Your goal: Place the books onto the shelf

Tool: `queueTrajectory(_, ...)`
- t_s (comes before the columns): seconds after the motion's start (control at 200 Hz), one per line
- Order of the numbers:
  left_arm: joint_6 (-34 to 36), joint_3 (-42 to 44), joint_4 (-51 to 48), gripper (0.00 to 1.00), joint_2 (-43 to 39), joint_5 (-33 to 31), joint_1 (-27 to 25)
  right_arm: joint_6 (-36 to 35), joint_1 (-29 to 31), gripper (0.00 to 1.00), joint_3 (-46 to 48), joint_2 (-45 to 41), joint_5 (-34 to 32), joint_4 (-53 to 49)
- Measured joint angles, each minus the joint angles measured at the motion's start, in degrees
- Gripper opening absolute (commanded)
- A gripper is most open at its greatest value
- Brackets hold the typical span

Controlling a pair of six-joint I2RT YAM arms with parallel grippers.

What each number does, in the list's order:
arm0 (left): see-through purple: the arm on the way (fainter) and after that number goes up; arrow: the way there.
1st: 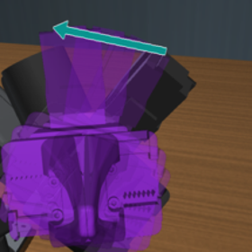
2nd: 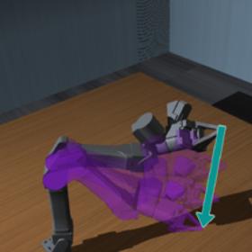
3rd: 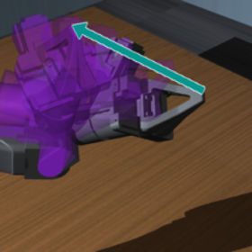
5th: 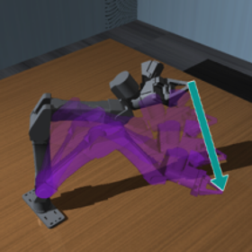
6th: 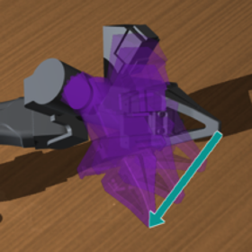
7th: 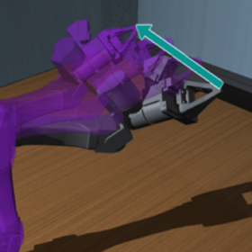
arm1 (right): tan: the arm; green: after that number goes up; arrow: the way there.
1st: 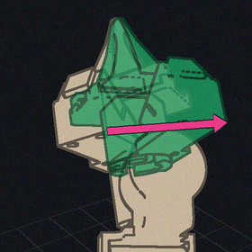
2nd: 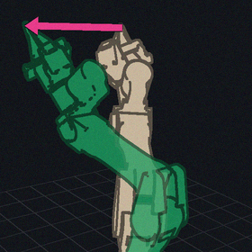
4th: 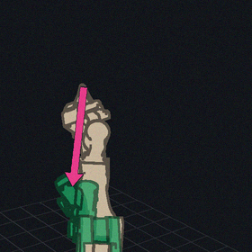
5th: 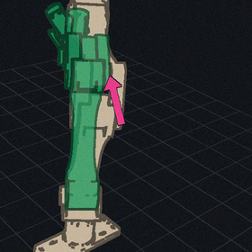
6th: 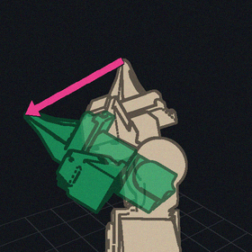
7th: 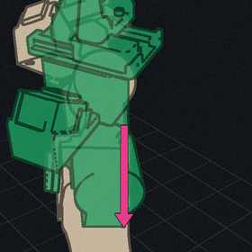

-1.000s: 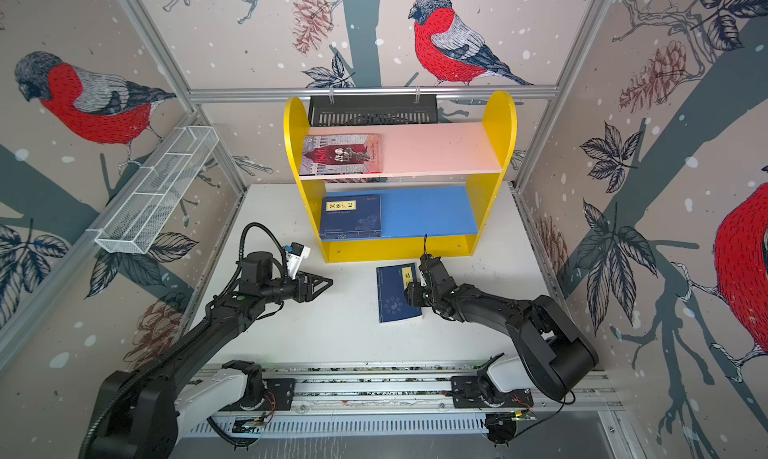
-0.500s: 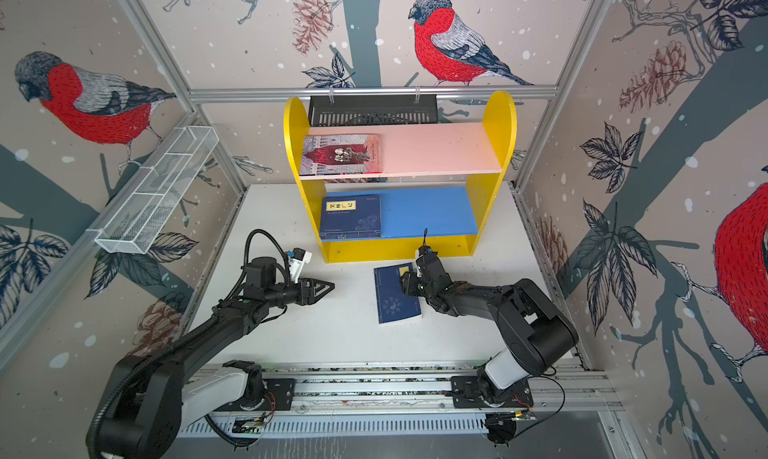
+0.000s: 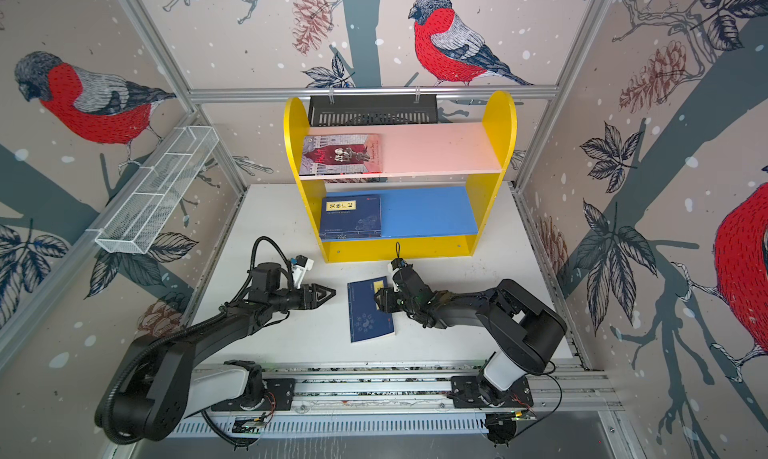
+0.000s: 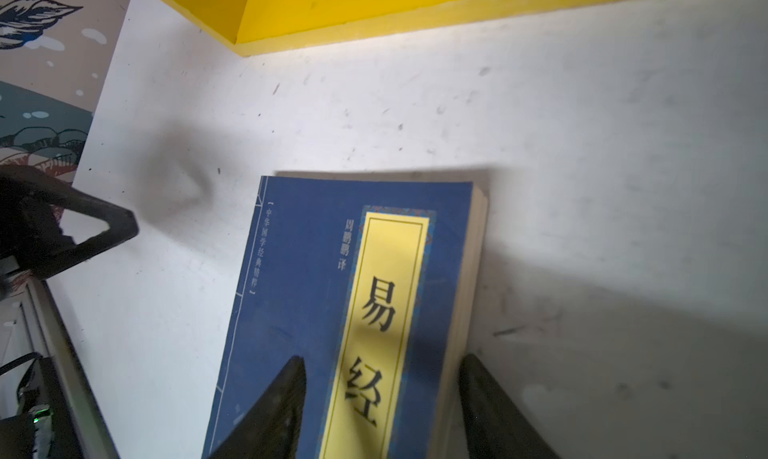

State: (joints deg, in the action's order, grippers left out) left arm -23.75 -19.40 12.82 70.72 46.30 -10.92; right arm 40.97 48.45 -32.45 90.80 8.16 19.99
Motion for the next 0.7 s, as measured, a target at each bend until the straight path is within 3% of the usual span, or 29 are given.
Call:
queueTrajectory(0.37, -1.75, 0.11, 1.09, 0.61, 6.27, 0.52, -3.37, 5.35, 0.81, 0.6, 0.87, -2.97, 2.67, -5.51)
queueTrajectory(0.7, -1.95, 0.04, 3.56, 0.58, 11.21, 1.79, -5.01, 5.35, -0.26, 0.58, 0.37, 0.87, 9.35, -1.66)
